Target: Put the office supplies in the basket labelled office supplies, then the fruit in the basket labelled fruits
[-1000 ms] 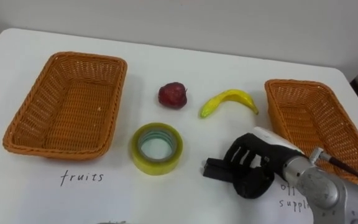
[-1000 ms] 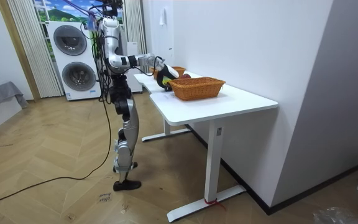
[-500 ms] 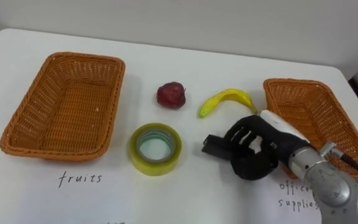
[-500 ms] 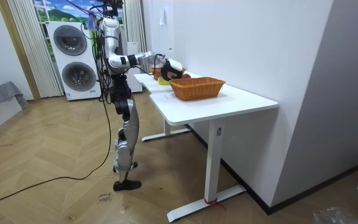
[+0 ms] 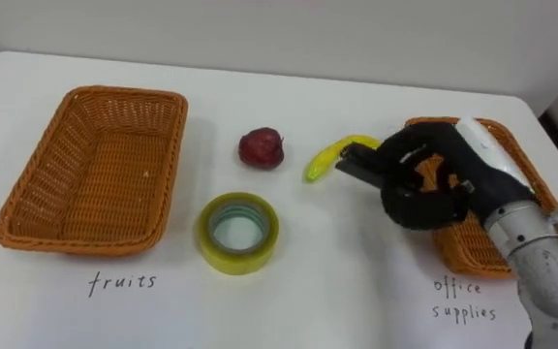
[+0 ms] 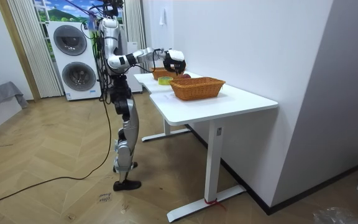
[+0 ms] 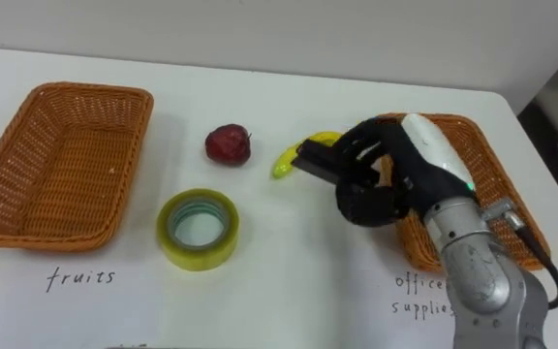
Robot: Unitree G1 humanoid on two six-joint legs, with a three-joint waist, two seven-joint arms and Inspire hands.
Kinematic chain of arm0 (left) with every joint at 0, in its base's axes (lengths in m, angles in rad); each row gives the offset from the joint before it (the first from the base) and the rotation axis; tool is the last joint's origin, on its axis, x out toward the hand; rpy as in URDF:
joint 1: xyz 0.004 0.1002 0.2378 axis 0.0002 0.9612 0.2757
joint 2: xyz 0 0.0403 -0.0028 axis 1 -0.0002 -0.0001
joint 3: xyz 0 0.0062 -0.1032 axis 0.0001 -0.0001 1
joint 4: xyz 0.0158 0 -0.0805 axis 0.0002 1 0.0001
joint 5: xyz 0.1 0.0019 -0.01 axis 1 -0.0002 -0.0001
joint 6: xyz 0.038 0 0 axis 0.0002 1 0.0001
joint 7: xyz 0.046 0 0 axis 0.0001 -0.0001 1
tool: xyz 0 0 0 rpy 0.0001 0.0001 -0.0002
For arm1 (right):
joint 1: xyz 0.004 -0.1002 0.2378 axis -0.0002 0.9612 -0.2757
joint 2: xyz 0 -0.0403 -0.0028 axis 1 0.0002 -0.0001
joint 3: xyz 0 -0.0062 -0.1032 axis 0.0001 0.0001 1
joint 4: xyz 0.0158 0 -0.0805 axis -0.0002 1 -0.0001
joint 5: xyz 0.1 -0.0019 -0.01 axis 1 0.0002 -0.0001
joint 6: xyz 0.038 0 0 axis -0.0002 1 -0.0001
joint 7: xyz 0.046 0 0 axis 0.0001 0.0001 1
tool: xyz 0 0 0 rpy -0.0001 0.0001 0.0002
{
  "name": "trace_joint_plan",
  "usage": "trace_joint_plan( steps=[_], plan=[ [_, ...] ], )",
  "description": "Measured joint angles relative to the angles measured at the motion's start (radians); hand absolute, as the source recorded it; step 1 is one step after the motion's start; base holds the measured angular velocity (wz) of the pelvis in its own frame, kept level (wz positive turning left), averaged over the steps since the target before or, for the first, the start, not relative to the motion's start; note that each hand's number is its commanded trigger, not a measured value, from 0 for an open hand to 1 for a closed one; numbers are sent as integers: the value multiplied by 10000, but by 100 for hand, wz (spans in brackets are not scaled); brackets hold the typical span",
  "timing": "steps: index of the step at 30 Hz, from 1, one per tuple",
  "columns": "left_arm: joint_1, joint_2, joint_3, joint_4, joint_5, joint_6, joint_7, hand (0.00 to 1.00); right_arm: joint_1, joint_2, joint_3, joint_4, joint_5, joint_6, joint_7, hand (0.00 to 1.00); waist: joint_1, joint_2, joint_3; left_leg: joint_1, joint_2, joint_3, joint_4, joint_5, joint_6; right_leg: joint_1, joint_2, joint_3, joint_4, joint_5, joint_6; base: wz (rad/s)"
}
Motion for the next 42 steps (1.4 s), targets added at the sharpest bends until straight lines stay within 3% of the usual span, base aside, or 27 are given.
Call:
trace_joint_plan(
  steps=[7,14,21,42],
  plan=[
    [68,-183,75,453,-26,5,218,0,-154,-15,-386,267,605,-130,-1967,100,-105,21,-3,10,-1,-28,27,2,-1,23,-6,-45,-7,0,0,0],
    [185,-180,72,588,-16,58,123,0,-135,-94,-404,753,1221,-212,-2859,100,-385,-28,-18,3,0,-43,49,2,0,37,-16,-116,3,0,0,1],
    [194,-172,74,660,-17,57,38,0,-136,-102,-412,1215,1943,-217,-3093,100,-491,-59,-31,13,-1,-49,53,2,0,47,-14,-110,3,0,0,0],
    [201,-173,85,659,-15,230,-108,0,95,-101,-703,1988,2029,-325,-3516,100,-551,-37,-14,51,7,-33,50,1,0,41,2,-1,6,0,0,0]
  ],
)
